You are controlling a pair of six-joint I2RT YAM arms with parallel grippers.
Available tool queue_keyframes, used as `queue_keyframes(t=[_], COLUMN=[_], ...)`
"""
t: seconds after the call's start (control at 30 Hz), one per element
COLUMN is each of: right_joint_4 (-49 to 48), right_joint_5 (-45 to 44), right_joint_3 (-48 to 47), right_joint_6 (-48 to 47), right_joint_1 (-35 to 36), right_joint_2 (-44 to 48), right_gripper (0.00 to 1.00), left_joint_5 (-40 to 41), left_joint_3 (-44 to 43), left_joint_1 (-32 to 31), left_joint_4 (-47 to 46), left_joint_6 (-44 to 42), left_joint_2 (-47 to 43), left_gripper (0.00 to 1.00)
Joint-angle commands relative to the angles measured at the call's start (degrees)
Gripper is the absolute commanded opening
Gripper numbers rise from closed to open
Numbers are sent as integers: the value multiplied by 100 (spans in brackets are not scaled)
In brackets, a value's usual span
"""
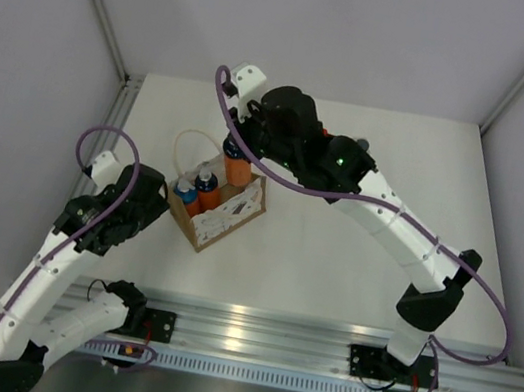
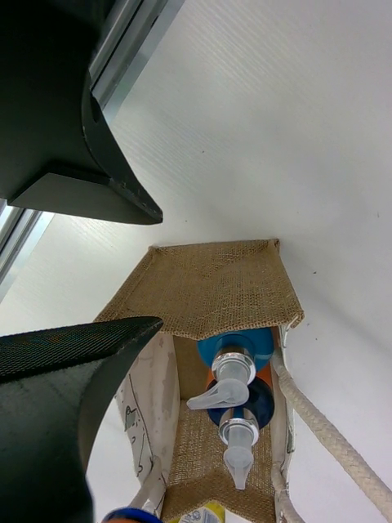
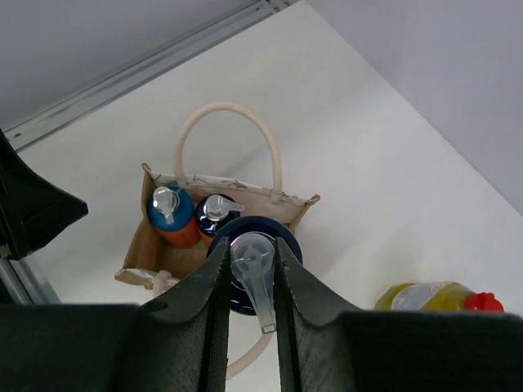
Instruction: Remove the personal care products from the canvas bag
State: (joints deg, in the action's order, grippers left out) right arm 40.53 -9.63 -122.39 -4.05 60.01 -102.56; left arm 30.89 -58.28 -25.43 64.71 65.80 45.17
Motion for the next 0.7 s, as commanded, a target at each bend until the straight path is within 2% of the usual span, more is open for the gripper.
queue_keyframes(t=[0.0, 0.23, 0.4, 0.67], right_joint_4=[-397, -380, -406, -1363], right_joint_5=[-417, -733, -576, -575], right_joint_3=[-470, -198, 364, 2312], right_joint_6=[-78, 150, 361, 1081], right_joint_1=[38, -401, -955, -1631], right_joint_2=[553, 842, 1063, 1827], right_gripper=[0, 0, 0, 0], left_joint_5=[4, -40, -75, -136], left_joint_3=[19, 45, 80, 142], left_joint_1=[3, 3, 3, 3], left_joint_4=[-20, -20, -20, -20], left_joint_6=[-6, 21, 21, 21], left_joint_2=[1, 1, -25, -61], left_gripper=[54, 54, 53, 53])
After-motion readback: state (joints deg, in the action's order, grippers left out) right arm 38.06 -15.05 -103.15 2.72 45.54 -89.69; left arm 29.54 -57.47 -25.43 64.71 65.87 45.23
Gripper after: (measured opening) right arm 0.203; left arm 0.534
